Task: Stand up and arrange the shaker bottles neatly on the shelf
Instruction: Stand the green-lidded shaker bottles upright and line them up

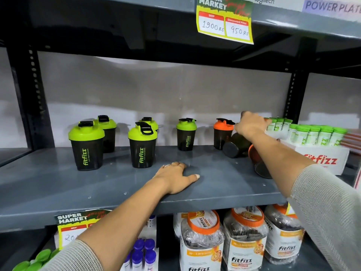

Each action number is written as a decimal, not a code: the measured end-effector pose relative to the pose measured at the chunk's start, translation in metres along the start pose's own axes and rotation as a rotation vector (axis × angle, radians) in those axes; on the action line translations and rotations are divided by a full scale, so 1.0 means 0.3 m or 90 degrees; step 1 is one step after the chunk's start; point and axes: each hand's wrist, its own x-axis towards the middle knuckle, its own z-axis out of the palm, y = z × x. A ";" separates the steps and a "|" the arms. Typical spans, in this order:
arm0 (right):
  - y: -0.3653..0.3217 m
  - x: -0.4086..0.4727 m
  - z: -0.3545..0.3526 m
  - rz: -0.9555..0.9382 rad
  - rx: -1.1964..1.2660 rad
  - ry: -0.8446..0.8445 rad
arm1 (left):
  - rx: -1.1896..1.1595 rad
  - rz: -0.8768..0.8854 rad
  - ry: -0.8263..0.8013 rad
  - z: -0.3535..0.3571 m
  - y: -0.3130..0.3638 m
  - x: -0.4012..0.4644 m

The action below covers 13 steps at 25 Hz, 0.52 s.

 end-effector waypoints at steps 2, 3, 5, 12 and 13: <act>-0.009 -0.015 0.019 0.017 -0.079 -0.030 | 0.000 -0.002 0.002 -0.001 0.003 -0.013; -0.010 -0.017 0.035 0.024 -0.092 -0.041 | 0.001 -0.002 0.005 -0.001 0.005 -0.019; 0.001 -0.014 0.063 0.045 -0.072 -0.079 | 0.001 -0.007 0.011 -0.002 0.009 -0.026; 0.027 0.084 0.118 0.104 -0.004 -0.204 | -0.017 0.005 0.030 0.008 -0.002 -0.011; 0.030 0.118 0.132 0.121 0.023 -0.245 | -0.021 0.005 0.033 0.007 -0.005 -0.008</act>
